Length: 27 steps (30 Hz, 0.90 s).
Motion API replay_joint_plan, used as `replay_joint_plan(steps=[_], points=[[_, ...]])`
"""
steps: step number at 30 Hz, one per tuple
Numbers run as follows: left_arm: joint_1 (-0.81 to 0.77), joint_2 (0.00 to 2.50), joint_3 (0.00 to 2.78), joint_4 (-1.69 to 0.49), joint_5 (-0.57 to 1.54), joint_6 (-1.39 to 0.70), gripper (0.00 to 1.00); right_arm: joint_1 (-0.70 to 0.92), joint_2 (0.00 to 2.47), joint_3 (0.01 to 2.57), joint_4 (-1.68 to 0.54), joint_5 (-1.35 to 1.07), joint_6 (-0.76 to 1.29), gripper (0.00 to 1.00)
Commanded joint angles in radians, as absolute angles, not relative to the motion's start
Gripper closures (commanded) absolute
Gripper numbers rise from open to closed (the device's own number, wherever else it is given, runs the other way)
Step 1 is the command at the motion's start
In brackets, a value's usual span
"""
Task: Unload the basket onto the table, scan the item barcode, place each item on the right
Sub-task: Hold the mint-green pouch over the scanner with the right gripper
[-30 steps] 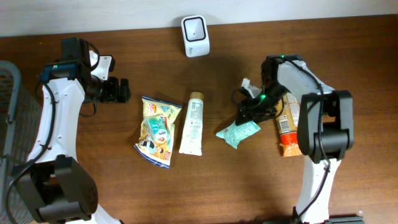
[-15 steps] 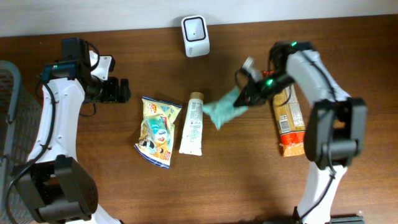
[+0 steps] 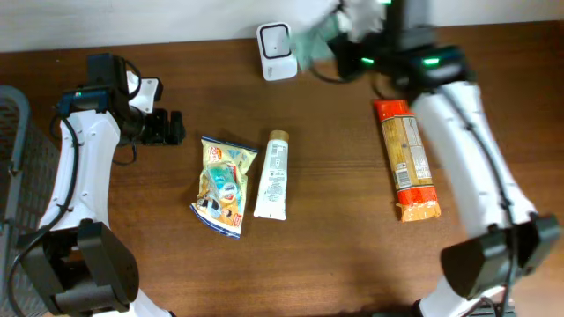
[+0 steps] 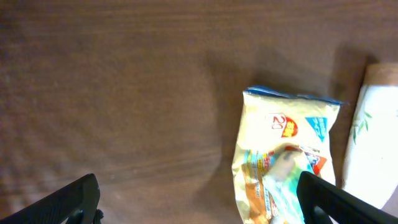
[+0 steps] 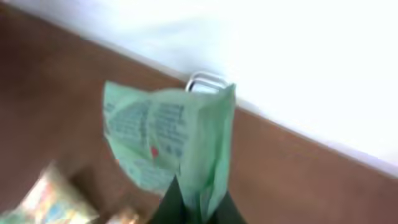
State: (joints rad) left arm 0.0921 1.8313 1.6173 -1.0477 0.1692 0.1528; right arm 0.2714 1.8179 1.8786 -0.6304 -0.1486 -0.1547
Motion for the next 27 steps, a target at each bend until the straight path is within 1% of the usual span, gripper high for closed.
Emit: replay_joint_plan(steps=[1,3,4,7,8,10,19,22,23,24,27], points=[[0.095,1.834,1.618,-1.048,0.176,0.144,0.01,0.385,1.94,1.888,-0.346,0.301,-0.416,0.96],[0.094,1.834,1.618,-1.048,0.176,0.144,0.01,0.412,2.087,1.888,-0.051,0.327,-0.661,0.96],[0.095,1.834,1.618,-1.048,0.176,0.144,0.01,0.412,2.169,1.888,0.086,0.326,-0.746,0.96],[0.094,1.834,1.618,-1.048,0.177,0.144,0.01,0.412,2.346,1.888,0.317,0.328,-0.98,0.96],[0.094,1.834,1.618,-1.048,0.176,0.144,0.01,0.413,2.386,1.888,0.382,0.35,-1.021,0.96],[0.094,1.834,1.618,-1.048,0.176,0.144,0.01,0.415,2.416,1.888,0.462,0.379,-1.021,0.96],[0.095,1.834,1.618,-1.048,0.176,0.144,0.01,0.415,2.419,1.888,0.461,0.382,-1.021,0.96],[0.095,1.834,1.618,-1.048,0.176,0.144,0.01,0.419,2.35,1.888,0.448,0.379,-1.002,0.96],[0.095,1.834,1.618,-1.048,0.176,0.144,0.01,0.419,2.309,1.888,0.432,0.379,-0.938,0.96],[0.09,1.834,1.618,-1.048,0.176,0.144,0.01,0.419,2.273,1.888,0.397,0.379,-0.895,0.96],[0.09,1.834,1.618,-1.048,0.176,0.144,0.01,0.419,2.086,1.888,0.047,0.32,-0.645,0.96]])
